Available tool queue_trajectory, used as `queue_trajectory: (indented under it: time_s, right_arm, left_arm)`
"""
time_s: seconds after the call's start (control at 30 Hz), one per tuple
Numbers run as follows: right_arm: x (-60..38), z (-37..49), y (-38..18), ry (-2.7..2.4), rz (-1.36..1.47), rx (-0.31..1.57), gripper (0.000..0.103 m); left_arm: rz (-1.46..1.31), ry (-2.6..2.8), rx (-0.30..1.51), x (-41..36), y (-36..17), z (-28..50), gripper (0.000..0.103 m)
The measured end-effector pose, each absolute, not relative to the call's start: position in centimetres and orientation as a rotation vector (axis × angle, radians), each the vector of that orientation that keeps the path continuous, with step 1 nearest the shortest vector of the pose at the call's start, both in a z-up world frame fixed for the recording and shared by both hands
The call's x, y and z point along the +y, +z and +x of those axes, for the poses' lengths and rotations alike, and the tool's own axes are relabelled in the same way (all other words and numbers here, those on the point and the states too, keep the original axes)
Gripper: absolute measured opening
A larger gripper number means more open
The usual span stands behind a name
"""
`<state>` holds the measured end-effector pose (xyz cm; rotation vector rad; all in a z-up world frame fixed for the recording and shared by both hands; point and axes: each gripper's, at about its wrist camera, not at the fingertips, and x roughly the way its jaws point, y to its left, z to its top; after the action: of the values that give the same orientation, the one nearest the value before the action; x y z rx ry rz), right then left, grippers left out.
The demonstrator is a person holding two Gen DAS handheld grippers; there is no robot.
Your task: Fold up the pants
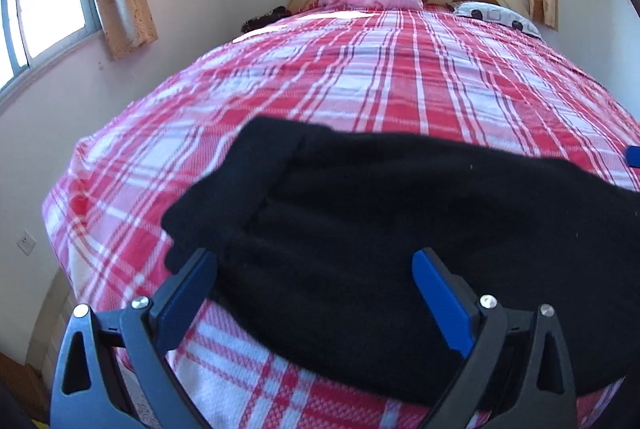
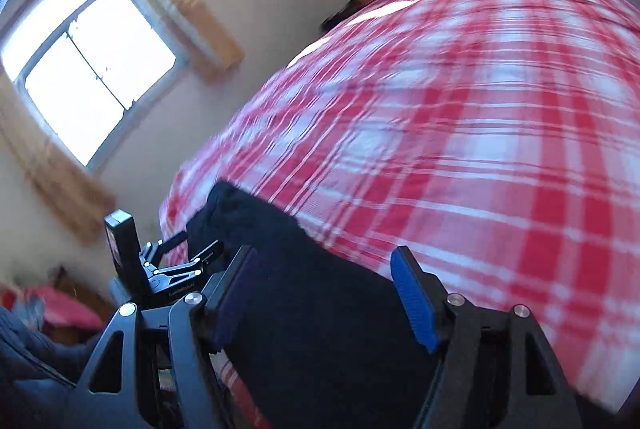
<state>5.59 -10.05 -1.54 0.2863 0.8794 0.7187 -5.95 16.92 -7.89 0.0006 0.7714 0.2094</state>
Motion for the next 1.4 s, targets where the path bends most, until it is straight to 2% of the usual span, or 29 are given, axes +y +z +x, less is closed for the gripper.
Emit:
queue_trajectory:
  time_s: [0.13,0.27,0.47,0.67,0.97,1.03,1.13,1.4]
  right_arm:
    - [-4.9,7.4,-3.9,0.719,0.105,0.97,0.07]
    - [-5.6,6.7,-5.2,0.747,0.121,1.043,0.07]
    - [-4.8,2.8,-4.1,0.778,0.134,1.034,0.07]
    - [-3.6,0.8,-2.0,0.754,0.017,0.948,0.07]
    - [-7.3,1.3,-4.3,0.789,0.064,1.144,0.07]
    - [-7.8,1.6,-4.0,0.713,-0.041,1.12,0.07]
    - [-8.9,3.3,-4.5,0.745,0.039,1.159,0.07]
    - [-8.6,5.1,-3.4,0.73,-0.022,1.103,0.07]
  left_arm:
    - [-0.088,0.18,0.796,18.4,-8.2,-6.4,0.103]
    - [-0.078,0.171,0.806,18.1,-8.4,-6.2,0.103]
    - [-0.083,0.173,0.81,18.2,-8.4,-6.1,0.103]
    - [-0.085,0.169,0.82,18.4,-8.3,-5.9,0.103]
    - [-0.09,0.17,0.826,18.7,-8.2,-5.9,0.103]
    - [-0.089,0.17,0.826,18.7,-8.2,-5.8,0.103]
    - [-0.089,0.169,0.829,18.7,-8.2,-5.7,0.103]
    - [-0.089,0.164,0.832,18.7,-8.3,-5.7,0.103]
